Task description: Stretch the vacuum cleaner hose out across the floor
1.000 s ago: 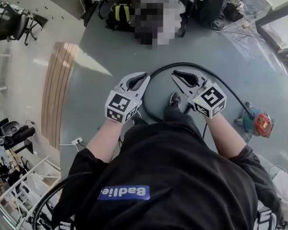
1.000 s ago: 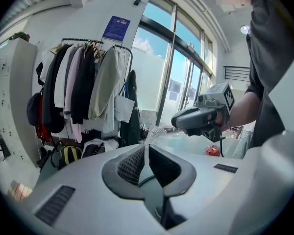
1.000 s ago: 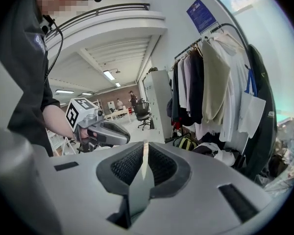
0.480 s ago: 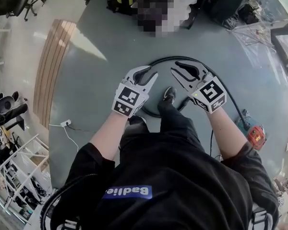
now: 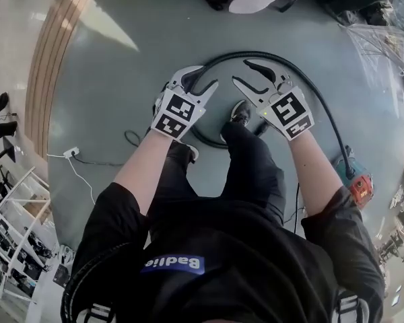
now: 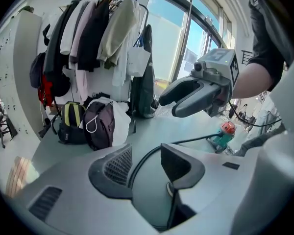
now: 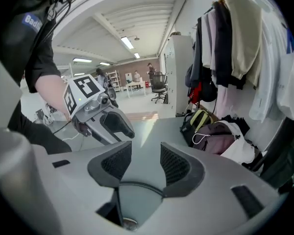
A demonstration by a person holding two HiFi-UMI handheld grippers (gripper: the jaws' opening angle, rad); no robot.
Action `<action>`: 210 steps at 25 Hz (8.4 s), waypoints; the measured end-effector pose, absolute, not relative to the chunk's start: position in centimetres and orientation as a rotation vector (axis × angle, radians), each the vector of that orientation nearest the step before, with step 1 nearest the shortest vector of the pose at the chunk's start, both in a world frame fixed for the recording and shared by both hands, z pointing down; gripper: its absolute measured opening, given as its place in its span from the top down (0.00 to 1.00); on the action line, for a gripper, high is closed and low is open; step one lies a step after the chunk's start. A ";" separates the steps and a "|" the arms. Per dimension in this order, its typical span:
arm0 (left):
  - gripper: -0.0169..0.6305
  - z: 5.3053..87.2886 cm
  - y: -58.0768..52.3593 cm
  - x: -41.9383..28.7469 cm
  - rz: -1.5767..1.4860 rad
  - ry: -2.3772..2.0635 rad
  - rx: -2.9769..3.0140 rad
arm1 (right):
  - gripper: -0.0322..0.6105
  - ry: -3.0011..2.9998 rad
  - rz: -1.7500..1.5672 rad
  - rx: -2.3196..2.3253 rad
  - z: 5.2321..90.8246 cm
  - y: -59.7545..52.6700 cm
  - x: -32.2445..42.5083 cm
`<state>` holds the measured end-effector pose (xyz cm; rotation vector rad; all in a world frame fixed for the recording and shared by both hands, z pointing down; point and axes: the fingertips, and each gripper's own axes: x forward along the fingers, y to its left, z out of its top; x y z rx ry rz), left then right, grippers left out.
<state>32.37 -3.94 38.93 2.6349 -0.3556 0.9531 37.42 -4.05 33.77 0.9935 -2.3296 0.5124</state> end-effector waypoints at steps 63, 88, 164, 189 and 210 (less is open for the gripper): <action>0.65 75.6 -7.4 18.8 1.384 -0.358 2.485 | 0.79 -1.830 -0.188 0.016 80.3 -11.6 23.5; 0.73 74.1 -11.3 9.5 1.147 -0.494 2.534 | 0.66 -1.527 -0.175 0.260 73.6 -17.5 26.7; 0.61 86.2 -44.4 -26.3 1.948 -0.673 2.582 | 0.83 -1.833 0.080 0.581 71.4 -42.9 -2.0; 0.61 100.3 -49.0 -41.5 2.478 -0.065 2.399 | 0.63 -1.552 0.598 0.979 70.0 -21.8 3.9; 0.62 76.8 -38.3 -17.2 0.863 -0.400 2.816 | 0.63 -2.221 0.627 0.784 78.4 -34.9 -2.2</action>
